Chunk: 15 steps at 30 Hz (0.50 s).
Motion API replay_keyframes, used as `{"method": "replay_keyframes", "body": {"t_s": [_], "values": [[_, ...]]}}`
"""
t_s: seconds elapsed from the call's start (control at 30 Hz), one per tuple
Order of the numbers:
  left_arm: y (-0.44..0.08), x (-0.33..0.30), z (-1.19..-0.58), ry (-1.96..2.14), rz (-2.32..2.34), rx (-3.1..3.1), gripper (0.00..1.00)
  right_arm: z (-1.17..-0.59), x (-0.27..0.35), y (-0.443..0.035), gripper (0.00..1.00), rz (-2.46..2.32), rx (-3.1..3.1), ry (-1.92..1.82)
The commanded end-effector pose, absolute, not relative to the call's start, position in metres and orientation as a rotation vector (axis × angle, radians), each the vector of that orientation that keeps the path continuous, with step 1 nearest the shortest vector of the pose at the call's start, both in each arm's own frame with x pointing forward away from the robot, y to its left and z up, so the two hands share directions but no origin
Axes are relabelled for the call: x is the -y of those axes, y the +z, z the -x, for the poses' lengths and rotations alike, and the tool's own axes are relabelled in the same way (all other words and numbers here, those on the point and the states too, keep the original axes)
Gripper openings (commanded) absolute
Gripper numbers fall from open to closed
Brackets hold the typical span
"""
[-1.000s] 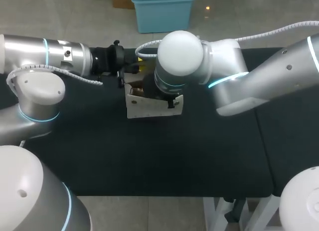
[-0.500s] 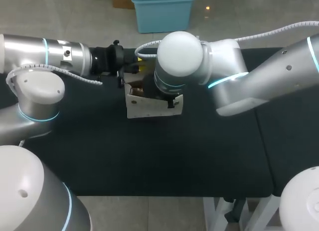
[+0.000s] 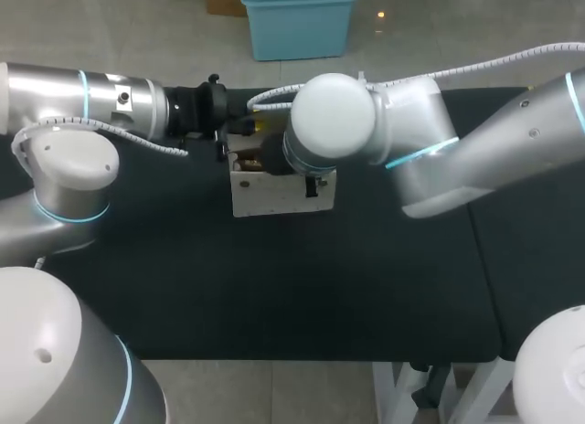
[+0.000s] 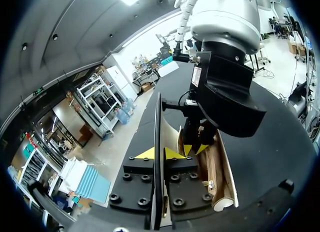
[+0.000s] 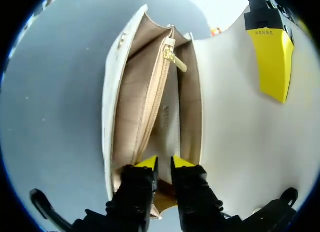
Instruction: Pick up the bag, open it, inspect its contents, close it, and place it on the opposite side
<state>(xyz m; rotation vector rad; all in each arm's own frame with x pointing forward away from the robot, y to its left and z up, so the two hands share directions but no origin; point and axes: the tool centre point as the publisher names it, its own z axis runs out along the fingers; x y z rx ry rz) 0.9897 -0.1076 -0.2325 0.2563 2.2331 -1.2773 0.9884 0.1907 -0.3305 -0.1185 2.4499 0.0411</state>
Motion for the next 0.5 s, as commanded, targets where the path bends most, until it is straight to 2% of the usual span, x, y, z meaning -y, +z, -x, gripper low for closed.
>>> {"method": "replay_keyframes", "body": {"t_s": [0.03,0.5], "values": [[-0.236,0.107,-0.988,-1.281,-0.259,-2.23,0.0,-0.988,-0.19,-0.327,0.0,0.112,-2.425,0.053],[-0.234,0.108,-0.988,-1.273,-0.262,-2.234,0.0,-0.985,-0.19,-0.266,0.0,0.085,-2.219,0.087]]}}
